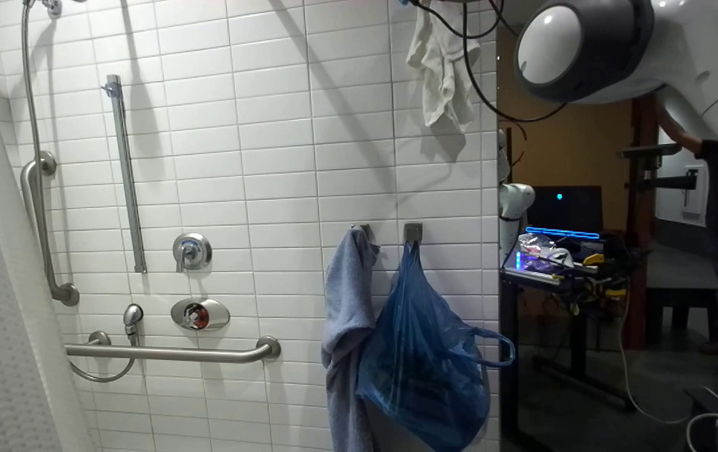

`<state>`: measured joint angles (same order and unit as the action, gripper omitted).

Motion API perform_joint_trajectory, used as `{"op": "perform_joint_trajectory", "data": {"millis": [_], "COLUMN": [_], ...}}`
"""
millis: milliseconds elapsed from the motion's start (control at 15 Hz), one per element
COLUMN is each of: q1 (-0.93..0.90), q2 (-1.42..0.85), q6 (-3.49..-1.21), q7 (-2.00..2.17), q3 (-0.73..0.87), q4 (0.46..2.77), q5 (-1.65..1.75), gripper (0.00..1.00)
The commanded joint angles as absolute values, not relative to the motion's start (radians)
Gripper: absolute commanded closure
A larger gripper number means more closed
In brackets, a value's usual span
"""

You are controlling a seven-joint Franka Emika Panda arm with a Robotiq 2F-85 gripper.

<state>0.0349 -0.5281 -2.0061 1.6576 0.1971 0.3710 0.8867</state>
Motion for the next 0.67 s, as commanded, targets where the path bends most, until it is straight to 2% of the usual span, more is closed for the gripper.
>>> {"op": "perform_joint_trajectory", "data": {"millis": [0,600], "q1": [0.002,-0.057], "q2": [-0.541,-0.498], "q6": [-2.007,-2.019], "q7": [1.525,1.191], "q3": [0.217,0.205], "q4": [0.354,0.360], "q5": [0.823,0.683], "gripper": [0.99,0.99]}}
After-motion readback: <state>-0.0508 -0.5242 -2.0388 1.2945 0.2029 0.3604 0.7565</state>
